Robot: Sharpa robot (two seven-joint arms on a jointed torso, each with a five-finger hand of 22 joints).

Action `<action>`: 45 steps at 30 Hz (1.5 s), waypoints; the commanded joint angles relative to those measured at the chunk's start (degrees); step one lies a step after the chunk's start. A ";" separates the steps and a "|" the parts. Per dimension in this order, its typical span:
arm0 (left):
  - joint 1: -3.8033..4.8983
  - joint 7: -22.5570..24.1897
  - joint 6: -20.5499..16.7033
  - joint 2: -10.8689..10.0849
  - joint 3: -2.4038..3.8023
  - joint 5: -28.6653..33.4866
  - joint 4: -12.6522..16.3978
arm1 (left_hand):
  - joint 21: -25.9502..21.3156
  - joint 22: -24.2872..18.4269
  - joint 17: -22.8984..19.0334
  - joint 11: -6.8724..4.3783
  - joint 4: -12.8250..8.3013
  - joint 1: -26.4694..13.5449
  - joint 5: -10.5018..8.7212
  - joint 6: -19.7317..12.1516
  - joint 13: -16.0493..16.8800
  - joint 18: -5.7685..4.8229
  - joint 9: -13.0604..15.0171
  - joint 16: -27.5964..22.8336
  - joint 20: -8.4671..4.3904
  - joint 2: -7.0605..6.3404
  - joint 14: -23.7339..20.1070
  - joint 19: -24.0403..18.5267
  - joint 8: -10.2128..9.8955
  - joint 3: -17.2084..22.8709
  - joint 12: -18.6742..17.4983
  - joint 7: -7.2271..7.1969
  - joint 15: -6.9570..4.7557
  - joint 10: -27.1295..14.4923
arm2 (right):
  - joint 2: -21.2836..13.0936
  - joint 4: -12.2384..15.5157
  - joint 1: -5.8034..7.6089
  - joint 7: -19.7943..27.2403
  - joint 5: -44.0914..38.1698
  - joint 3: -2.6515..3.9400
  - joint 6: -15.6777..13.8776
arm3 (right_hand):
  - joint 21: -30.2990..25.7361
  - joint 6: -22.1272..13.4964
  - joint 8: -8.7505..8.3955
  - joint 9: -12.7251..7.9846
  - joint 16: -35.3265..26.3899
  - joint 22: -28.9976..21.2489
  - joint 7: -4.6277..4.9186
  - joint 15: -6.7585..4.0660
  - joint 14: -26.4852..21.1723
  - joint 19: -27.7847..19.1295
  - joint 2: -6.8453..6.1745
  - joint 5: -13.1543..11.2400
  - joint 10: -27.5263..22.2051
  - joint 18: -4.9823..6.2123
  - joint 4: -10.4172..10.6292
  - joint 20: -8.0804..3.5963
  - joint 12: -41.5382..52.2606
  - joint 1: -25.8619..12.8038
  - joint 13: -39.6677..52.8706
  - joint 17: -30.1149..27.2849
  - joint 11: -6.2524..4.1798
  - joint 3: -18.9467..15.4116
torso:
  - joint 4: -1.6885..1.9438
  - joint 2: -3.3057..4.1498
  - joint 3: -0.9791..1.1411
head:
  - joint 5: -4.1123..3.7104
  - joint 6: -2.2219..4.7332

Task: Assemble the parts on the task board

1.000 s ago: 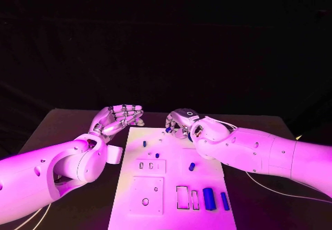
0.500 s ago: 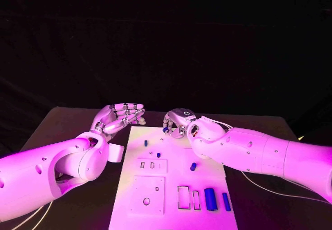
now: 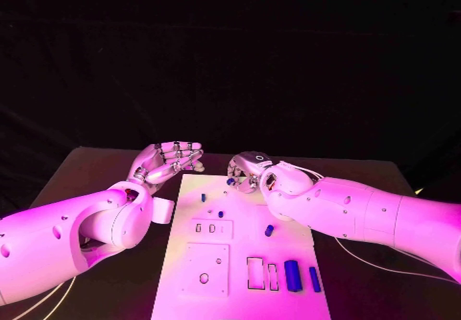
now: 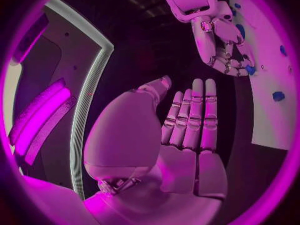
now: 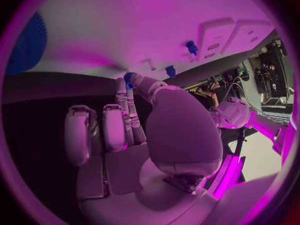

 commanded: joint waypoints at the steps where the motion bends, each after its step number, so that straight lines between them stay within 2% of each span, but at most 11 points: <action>1: 0.10 0.15 0.90 0.11 0.06 0.12 0.01 | 0.44 0.13 0.09 0.33 0.37 -0.58 -0.35 -0.39 -0.02 0.30 0.08 0.38 0.04 -0.03 -0.41 -0.64 0.02 0.09 -0.39 0.76 0.04 -0.11 | -0.03 0.22 -0.10 0.47 -0.10 -0.01 2.06 | -0.33 0.14 -0.29 0.71 0.22 3.17 0.13 0.08 1.95 -0.33 -0.23 -0.07 -0.27 -0.67 0.37 0.03 -0.24 -0.52 0.11 -0.04 0.07 -0.06 | 0.01 0.04 0.03 | 0.01 -0.02; 5: 0.10 0.10 0.87 0.09 0.06 0.12 -0.03 | 0.44 0.13 0.09 0.33 0.37 -0.58 -0.35 -0.39 -0.02 0.30 0.08 0.38 0.04 -0.03 -0.41 -0.64 0.02 0.09 -0.39 0.76 0.04 -0.11 | 0.19 0.13 -0.12 0.59 0.01 -0.01 1.41 | -0.68 -0.25 -0.63 0.74 0.07 2.73 0.29 0.16 1.87 -0.66 -0.71 -0.07 -0.70 -0.56 0.57 0.08 -0.57 -0.84 0.10 -0.34 0.21 0.00 | -0.01 0.10 0.03 | 0.00 0.02; 12: 0.11 -0.01 0.89 0.10 0.06 0.12 -0.04 | 0.51 0.18 0.10 0.34 0.37 -0.58 -0.34 -0.43 -0.02 0.30 0.08 0.41 0.05 -0.02 -0.47 -0.72 0.00 0.10 -0.42 0.77 0.04 -0.16 | 0.73 -0.71 -0.16 0.80 0.60 -0.02 -0.16 | -5.40 -4.12 -3.96 0.42 -2.79 -3.21 2.32 1.92 0.47 -4.98 -2.71 -0.26 -7.22 0.84 1.53 1.52 -2.19 -1.72 -1.48 -4.60 2.32 0.65 | 0.05 0.09 0.03 | 0.01 0.09; 15: 0.12 -0.05 0.88 0.07 0.06 0.13 -0.04 | 0.51 0.18 0.10 0.34 0.37 -0.58 -0.34 -0.43 -0.02 0.30 0.08 0.41 0.05 -0.02 -0.47 -0.72 0.00 0.10 -0.42 0.77 0.04 -0.16 | 0.90 -1.01 -0.17 0.90 0.82 -0.02 -0.61 | -5.84 -4.66 -4.46 0.37 -2.83 -3.68 2.46 2.04 0.45 -5.30 -2.89 -0.28 -7.79 0.96 1.58 1.69 -2.13 -1.73 -1.66 -4.69 2.50 0.57 | 0.01 0.12 0.04 | 0.00 0.11; 21: 0.13 -0.34 1.11 0.10 0.07 0.21 -0.09 | 0.57 0.22 0.12 0.36 0.37 -0.58 -0.34 -0.47 -0.03 0.30 0.08 0.43 0.06 0.00 -0.53 -0.80 -0.02 0.11 -0.45 0.79 0.06 -0.20 | 1.19 -1.45 -0.21 0.77 1.07 -0.02 -0.91 | -12.95 -7.58 -7.50 0.11 -8.43 -11.77 3.06 2.65 -2.02 -10.64 -3.04 -0.34 -12.42 2.80 1.70 2.37 -2.02 -0.86 -2.98 -12.11 3.28 -1.57 | 0.03 0.11 0.01 | 0.00 0.14; 25: 0.14 -0.56 1.30 0.12 0.07 0.37 -0.13 | 0.67 0.30 0.14 0.40 0.39 -0.62 -0.37 -0.57 -0.04 0.30 0.07 0.45 0.10 -0.02 -0.67 -0.96 -0.08 0.09 -0.52 0.83 0.10 -0.31 | 0.81 -0.98 -0.21 0.54 0.98 -0.02 -0.95 | -14.16 -7.71 -7.93 0.14 -9.41 -12.90 3.09 2.73 -2.35 -11.21 -2.93 -0.25 -13.09 3.02 1.65 2.46 -1.96 -0.43 -3.29 -13.23 3.35 -2.24 | 0.03 0.09 0.03 | -0.02 0.11; 33: 0.14 -0.64 1.46 -0.27 0.06 0.47 -0.17 | 0.72 0.34 0.15 0.42 0.39 -0.63 -0.39 -0.62 -0.04 0.29 0.06 0.47 0.12 -0.02 -0.75 -1.06 -0.10 0.08 -0.56 0.85 0.13 -0.37 | -5.44 4.84 0.20 -0.46 1.92 0.02 -1.60 | -13.81 -6.89 -8.24 0.38 -9.16 -11.91 2.78 2.32 -1.70 -9.91 -2.74 0.24 -10.65 2.76 2.25 2.17 -0.77 -0.46 -3.26 -12.92 2.85 -2.92 | -0.17 -0.07 0.05 | 0.17 0.14; 36: 0.14 -0.69 1.51 -0.55 0.06 0.49 -0.23 | 0.72 0.34 0.15 0.42 0.39 -0.63 -0.39 -0.62 -0.04 0.29 0.06 0.47 0.12 -0.02 -0.75 -1.06 -0.10 0.08 -0.56 0.85 0.13 -0.37 | -9.03 7.74 0.65 -0.72 5.32 0.32 -1.27 | -13.13 -6.44 -8.68 0.52 -8.30 -10.72 2.52 1.88 -1.11 -8.80 -3.85 0.38 -7.26 2.49 2.92 1.80 0.41 -0.98 -3.09 -11.99 2.32 -3.30 | -0.30 -0.05 0.05 | 0.09 0.27; 37: 0.14 -0.74 1.52 -0.65 0.05 0.51 -0.26 | 0.72 0.34 0.15 0.42 0.39 -0.63 -0.39 -0.62 -0.04 0.29 0.06 0.47 0.12 -0.02 -0.75 -1.06 -0.10 0.08 -0.56 0.85 0.13 -0.37 | -10.27 8.58 0.83 -0.76 7.32 0.46 -1.01 | -13.31 -6.54 -8.87 0.51 -8.49 -10.84 2.37 1.79 -1.19 -8.88 -4.63 1.25 -6.87 2.52 3.08 1.70 0.41 -1.33 -3.15 -12.24 2.16 -3.88 | -0.32 -0.08 0.04 | 0.06 0.25; 38: 0.14 -0.78 1.53 -0.74 0.05 0.53 -0.30 | 0.76 0.38 0.16 0.44 0.40 -0.67 -0.41 -0.67 -0.05 0.29 0.06 0.48 0.14 -0.05 -0.82 -1.14 -0.13 0.05 -0.59 0.87 0.15 -0.43 | -11.43 9.24 1.08 -0.73 9.25 0.58 -0.70 | -13.94 -6.74 -9.23 0.54 -8.98 -11.33 2.12 1.54 -1.48 -9.24 -5.60 5.16 -6.48 2.62 3.29 1.43 0.11 -1.71 -3.42 -12.85 1.85 -5.47 | -0.44 -0.11 0.09 | 0.08 0.25; 45: 0.14 -0.94 1.77 -0.94 0.05 0.70 -0.56 | 0.95 0.53 0.21 0.57 0.43 -0.74 -0.44 -0.92 -0.07 0.28 0.03 0.57 0.22 -0.05 -1.07 -1.46 -0.25 -0.01 -0.74 1.02 0.25 -0.75 | -17.19 11.24 2.73 -0.81 14.69 0.94 2.34 | -14.61 -7.35 -10.77 0.47 -8.53 -11.09 2.18 1.42 -1.71 -9.17 -5.16 5.84 -4.71 2.59 3.94 1.32 -0.32 -0.77 -3.69 -12.44 1.63 -12.75 | -0.68 -0.42 0.24 | -0.07 0.36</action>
